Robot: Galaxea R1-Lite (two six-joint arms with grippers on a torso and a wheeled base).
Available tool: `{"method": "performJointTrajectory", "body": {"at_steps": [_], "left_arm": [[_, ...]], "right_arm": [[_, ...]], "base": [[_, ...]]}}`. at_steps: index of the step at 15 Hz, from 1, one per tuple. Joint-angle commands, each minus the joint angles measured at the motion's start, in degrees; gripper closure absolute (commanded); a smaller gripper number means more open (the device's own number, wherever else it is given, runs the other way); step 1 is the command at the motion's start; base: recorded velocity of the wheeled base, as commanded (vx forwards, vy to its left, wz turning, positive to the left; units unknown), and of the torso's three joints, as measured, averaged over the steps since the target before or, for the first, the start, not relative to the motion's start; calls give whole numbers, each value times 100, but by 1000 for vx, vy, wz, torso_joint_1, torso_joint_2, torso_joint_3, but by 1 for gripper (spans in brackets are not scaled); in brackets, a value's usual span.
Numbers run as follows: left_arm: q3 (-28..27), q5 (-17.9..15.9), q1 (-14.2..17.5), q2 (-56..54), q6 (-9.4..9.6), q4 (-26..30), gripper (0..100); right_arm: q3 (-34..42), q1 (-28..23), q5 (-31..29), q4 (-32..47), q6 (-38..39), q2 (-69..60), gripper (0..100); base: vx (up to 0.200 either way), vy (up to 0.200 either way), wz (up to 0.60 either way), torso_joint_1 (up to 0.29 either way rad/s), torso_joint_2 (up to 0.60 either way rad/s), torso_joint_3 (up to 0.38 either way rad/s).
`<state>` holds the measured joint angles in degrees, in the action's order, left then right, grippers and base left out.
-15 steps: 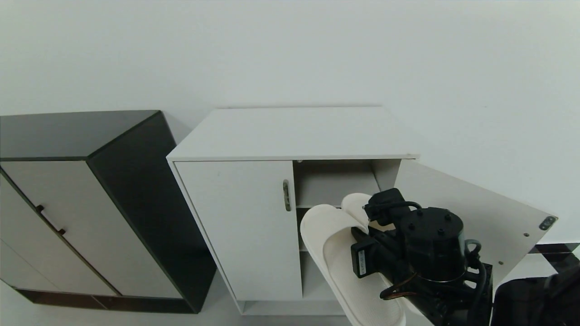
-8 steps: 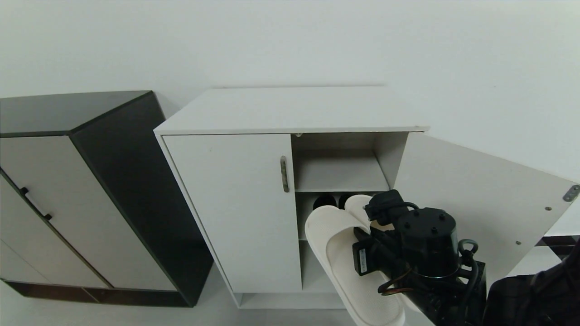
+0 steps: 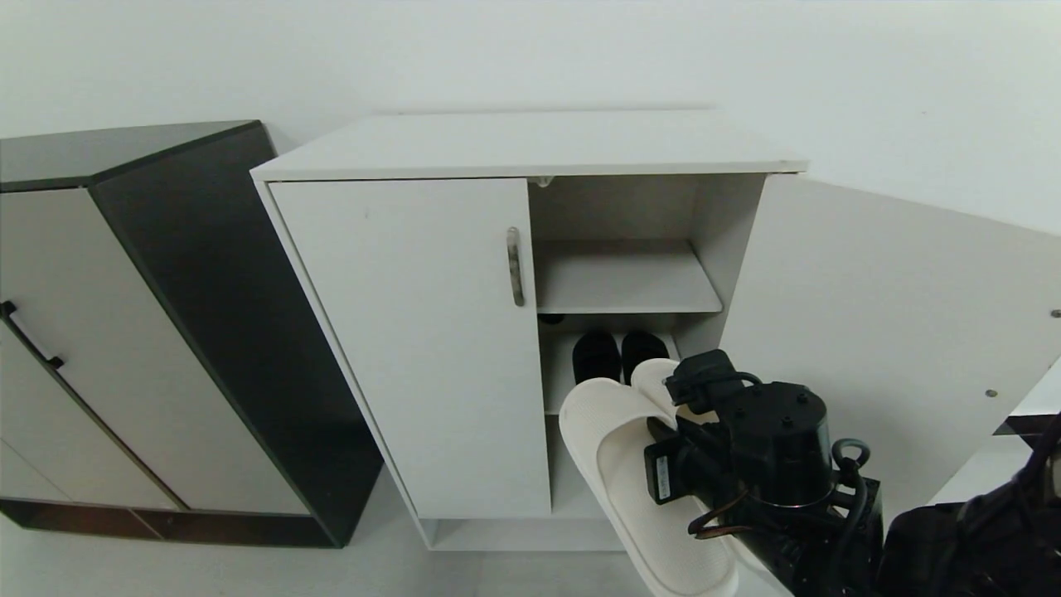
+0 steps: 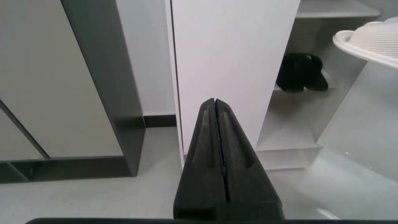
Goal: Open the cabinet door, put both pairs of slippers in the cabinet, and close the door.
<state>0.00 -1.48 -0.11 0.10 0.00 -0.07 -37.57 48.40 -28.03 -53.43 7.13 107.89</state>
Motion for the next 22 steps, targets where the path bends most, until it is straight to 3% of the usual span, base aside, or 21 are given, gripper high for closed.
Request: {"method": "performJointTrajectory", "body": {"at_steps": [1, 6, 9, 11, 16, 18, 22], "left_arm": [[0, -2, -7, 8, 0, -1, 100], [0, -2, -7, 8, 0, -1, 100], [0, -2, 2, 8, 35, -1, 100], [0, -2, 2, 8, 35, -1, 100], [0, -2, 2, 8, 26, -1, 100], [0, -2, 2, 8, 35, -1, 100], [0, -2, 2, 8, 44, -1, 100]], "right_arm": [[-5, 3, -1, -1, -1, 13, 100], [-5, 3, -1, -89, -1, 110, 100], [-259, -58, -89, -255, -36, 400, 100], [-629, -76, -467, 316, 69, 400, 100], [-2263, 240, -1627, 2636, 860, 136, 100], [-2676, 232, -1926, 2803, 807, 127, 100], [-3283, 346, -1961, 2768, 254, 22, 100]], "base": [[0, 0, 0, -80, 447, 354], [0, 0, 0, -47, 419, 366], [0, 0, 0, -10, 116, 98], [0, 0, 0, 0, 0, 0], [0, 0, 0, 0, 0, 0], [0, 0, 0, 0, 0, 0], [0, 0, 0, 0, 0, 0]]}}
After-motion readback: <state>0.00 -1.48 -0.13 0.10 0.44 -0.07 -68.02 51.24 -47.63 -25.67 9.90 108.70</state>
